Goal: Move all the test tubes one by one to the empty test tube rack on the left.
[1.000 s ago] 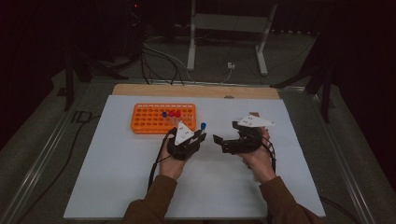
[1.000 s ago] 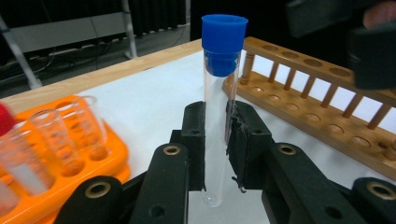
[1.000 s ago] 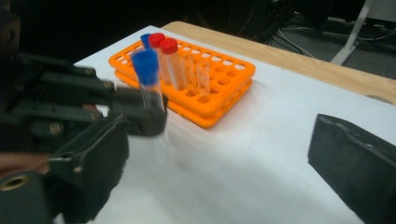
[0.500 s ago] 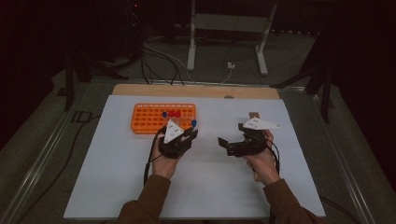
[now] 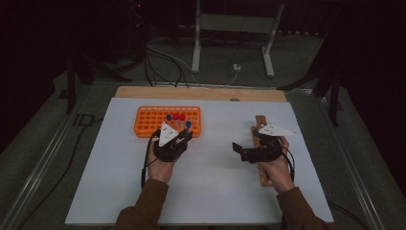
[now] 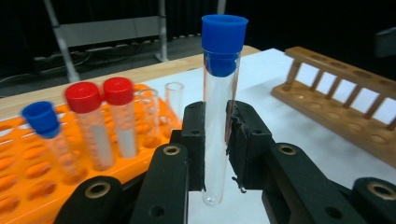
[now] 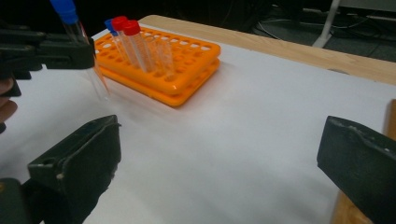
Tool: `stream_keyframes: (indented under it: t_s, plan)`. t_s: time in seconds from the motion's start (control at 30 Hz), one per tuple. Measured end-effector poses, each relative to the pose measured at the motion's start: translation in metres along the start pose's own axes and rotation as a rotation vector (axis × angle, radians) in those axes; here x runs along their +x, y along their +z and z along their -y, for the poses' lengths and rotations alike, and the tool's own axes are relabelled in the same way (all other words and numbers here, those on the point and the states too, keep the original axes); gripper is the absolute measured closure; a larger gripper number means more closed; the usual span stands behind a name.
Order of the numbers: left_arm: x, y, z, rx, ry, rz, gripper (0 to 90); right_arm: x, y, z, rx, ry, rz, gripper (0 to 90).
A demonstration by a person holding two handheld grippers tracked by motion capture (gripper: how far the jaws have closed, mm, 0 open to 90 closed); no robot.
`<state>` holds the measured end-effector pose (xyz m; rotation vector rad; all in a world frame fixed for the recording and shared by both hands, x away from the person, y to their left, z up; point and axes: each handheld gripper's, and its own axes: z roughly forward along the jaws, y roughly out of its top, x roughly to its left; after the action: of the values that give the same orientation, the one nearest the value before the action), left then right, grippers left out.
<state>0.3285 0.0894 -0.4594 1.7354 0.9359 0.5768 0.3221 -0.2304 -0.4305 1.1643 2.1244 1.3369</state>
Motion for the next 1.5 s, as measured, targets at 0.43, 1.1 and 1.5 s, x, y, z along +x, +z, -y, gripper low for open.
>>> stream_keyframes:
  t_s: [0.43, 1.1, 1.5]
  plan:
    - [0.019, -0.009, -0.002, -0.014, -0.014, -0.094, 77.6, -0.01, -0.017, 0.009, -0.033, 0.034, 0.027, 0.0]
    - [0.051, -0.011, -0.003, -0.019, -0.041, -0.258, 77.6, -0.015, -0.027, 0.015, -0.056, 0.065, 0.034, 0.0]
    - [0.07, 0.004, 0.0, -0.019, -0.097, -0.335, 77.4, -0.015, -0.027, 0.014, -0.064, 0.081, 0.018, 0.0]
